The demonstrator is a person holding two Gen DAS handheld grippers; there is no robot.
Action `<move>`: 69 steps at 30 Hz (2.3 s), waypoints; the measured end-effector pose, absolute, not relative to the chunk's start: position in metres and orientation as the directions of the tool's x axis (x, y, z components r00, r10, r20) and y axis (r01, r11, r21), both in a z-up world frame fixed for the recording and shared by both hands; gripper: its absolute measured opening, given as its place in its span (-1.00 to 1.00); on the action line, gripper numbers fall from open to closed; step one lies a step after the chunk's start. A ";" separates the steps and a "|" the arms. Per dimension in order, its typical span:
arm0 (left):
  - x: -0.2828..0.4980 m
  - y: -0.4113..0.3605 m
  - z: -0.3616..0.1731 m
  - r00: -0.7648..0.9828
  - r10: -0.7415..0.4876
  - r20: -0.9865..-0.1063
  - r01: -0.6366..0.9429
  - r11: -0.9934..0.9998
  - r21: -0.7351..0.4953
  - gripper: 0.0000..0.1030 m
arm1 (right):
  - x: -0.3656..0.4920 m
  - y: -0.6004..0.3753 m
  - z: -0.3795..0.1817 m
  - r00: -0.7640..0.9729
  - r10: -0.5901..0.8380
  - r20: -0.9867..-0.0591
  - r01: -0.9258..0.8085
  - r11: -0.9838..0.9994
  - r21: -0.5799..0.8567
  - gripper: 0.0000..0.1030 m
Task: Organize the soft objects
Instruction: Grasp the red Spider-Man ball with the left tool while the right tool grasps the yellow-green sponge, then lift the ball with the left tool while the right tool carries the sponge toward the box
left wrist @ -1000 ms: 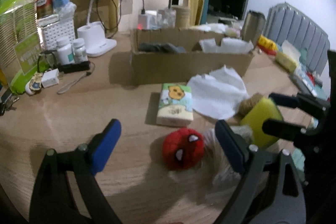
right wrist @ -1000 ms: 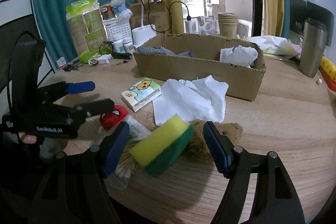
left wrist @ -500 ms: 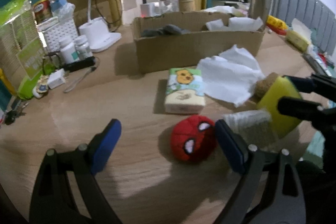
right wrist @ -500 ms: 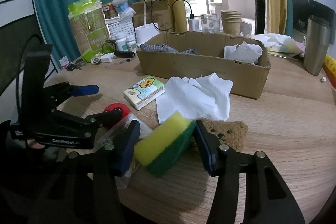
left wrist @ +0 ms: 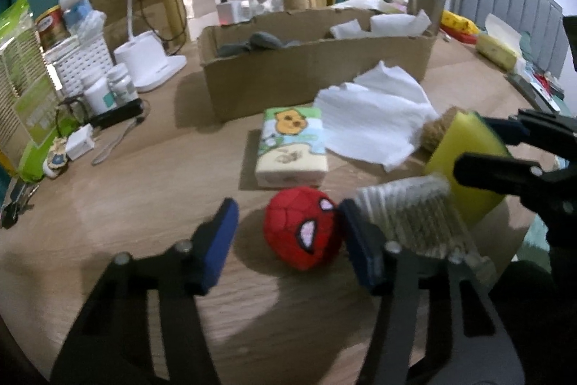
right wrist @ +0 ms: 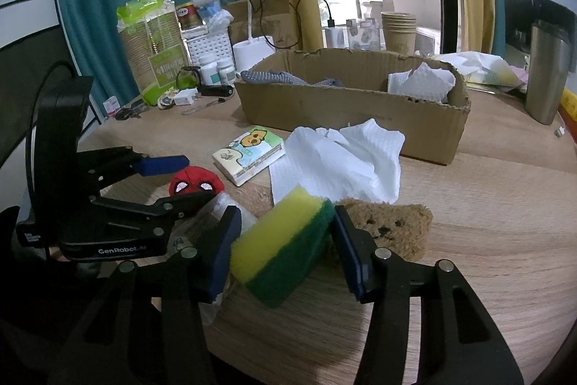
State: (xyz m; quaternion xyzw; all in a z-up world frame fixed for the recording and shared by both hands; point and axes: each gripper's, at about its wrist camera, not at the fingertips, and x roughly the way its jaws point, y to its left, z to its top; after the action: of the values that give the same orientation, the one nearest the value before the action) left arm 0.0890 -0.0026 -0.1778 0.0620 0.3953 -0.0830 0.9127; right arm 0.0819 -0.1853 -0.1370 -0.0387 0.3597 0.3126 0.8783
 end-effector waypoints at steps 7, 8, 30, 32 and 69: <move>0.088 -0.008 -0.177 0.666 -0.140 -0.732 0.234 0.972 0.028 -0.28 | 0.082 -0.189 -0.136 0.548 0.533 -0.645 -0.576 0.799 0.171 -0.02; 0.087 -0.007 -0.177 0.666 -0.144 -0.732 0.236 0.972 0.023 -0.30 | 0.081 -0.189 -0.136 0.549 0.535 -0.642 -0.576 0.799 0.173 -0.04; 0.085 0.012 -0.139 0.720 -0.231 -0.654 0.228 0.969 -0.091 -0.34 | 0.081 -0.207 -0.086 0.614 0.619 -0.490 -0.604 0.768 0.213 -0.06; 0.086 0.014 -0.132 0.730 -0.236 -0.642 0.226 0.969 -0.098 -0.34 | 0.082 -0.210 -0.080 0.621 0.625 -0.473 -0.607 0.765 0.213 -0.06; 0.100 0.016 -0.073 0.824 -0.274 -0.495 0.268 0.960 -0.086 -0.34 | 0.104 -0.216 -0.054 0.672 0.604 -0.429 -0.603 0.782 0.156 -0.06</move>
State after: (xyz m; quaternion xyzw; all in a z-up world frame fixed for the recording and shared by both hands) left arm 0.0995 0.0160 -0.0726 -0.0062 0.2603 -0.1418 0.9550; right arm 0.1039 -0.2159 -0.0537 0.0006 0.2350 0.3299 0.9143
